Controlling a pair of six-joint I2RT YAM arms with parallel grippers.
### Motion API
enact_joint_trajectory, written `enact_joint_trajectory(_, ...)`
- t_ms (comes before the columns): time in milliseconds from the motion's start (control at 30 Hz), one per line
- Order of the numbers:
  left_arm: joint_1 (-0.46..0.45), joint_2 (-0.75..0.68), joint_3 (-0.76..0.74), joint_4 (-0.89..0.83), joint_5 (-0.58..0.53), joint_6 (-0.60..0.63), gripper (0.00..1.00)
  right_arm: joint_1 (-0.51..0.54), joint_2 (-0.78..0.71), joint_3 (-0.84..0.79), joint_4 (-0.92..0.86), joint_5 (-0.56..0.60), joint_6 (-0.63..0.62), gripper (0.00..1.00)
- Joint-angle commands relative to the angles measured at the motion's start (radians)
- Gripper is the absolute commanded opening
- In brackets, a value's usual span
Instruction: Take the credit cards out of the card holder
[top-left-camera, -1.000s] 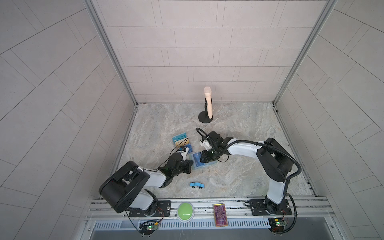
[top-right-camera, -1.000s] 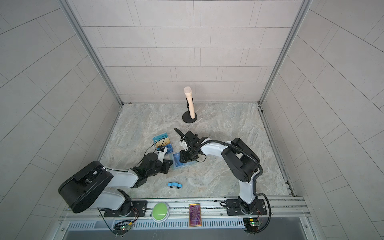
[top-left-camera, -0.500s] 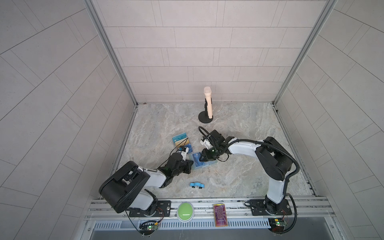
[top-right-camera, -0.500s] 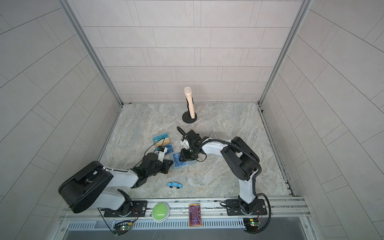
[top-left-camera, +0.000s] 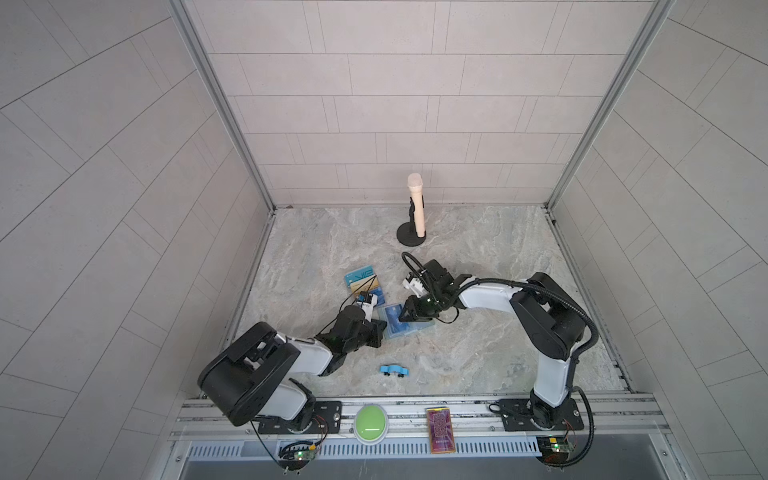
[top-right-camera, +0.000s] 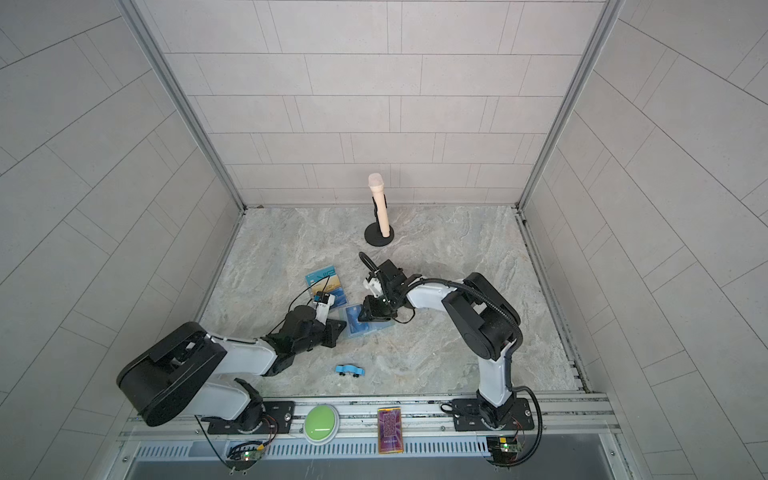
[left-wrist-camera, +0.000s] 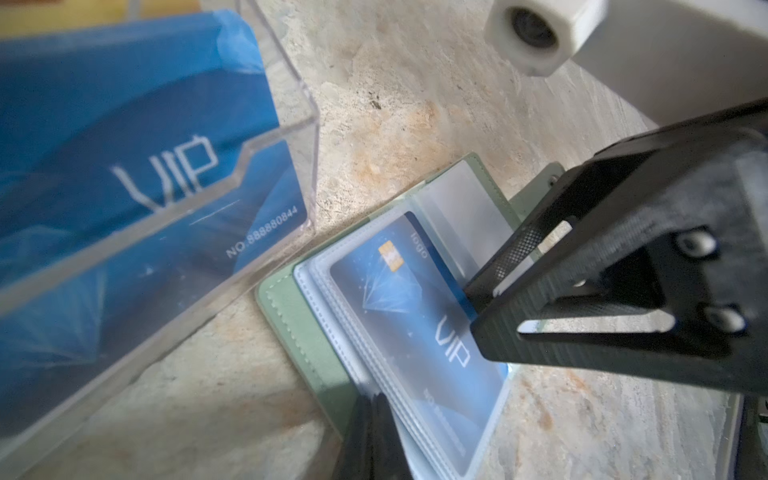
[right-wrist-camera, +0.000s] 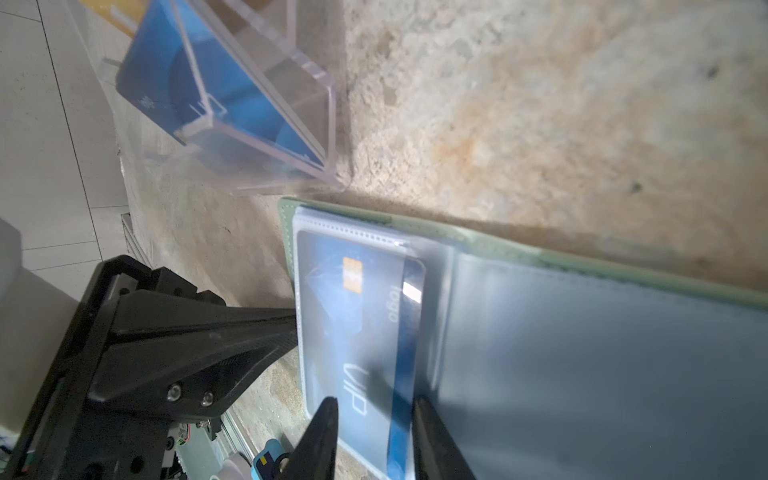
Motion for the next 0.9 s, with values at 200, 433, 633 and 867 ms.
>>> enact_joint_trajectory(200, -0.004, 0.034, 0.003, -0.133, -0.017, 0.023, 0.00, -0.018, 0.016, -0.057, 0.171, -0.155, 0.062, 0.33)
enact_joint_trajectory(433, -0.004, 0.042, 0.010, -0.146, -0.016, 0.024, 0.00, -0.040, 0.010, -0.071, 0.231, -0.228, 0.069, 0.32)
enact_joint_trajectory(633, -0.004, 0.048, 0.023, -0.162, -0.017, 0.029, 0.00, -0.043, 0.008, -0.071, 0.255, -0.248, 0.068, 0.32)
enact_joint_trajectory(867, -0.005, 0.046, 0.035, -0.181, -0.018, 0.036, 0.00, -0.045, 0.028, -0.080, 0.305, -0.271, 0.089, 0.30)
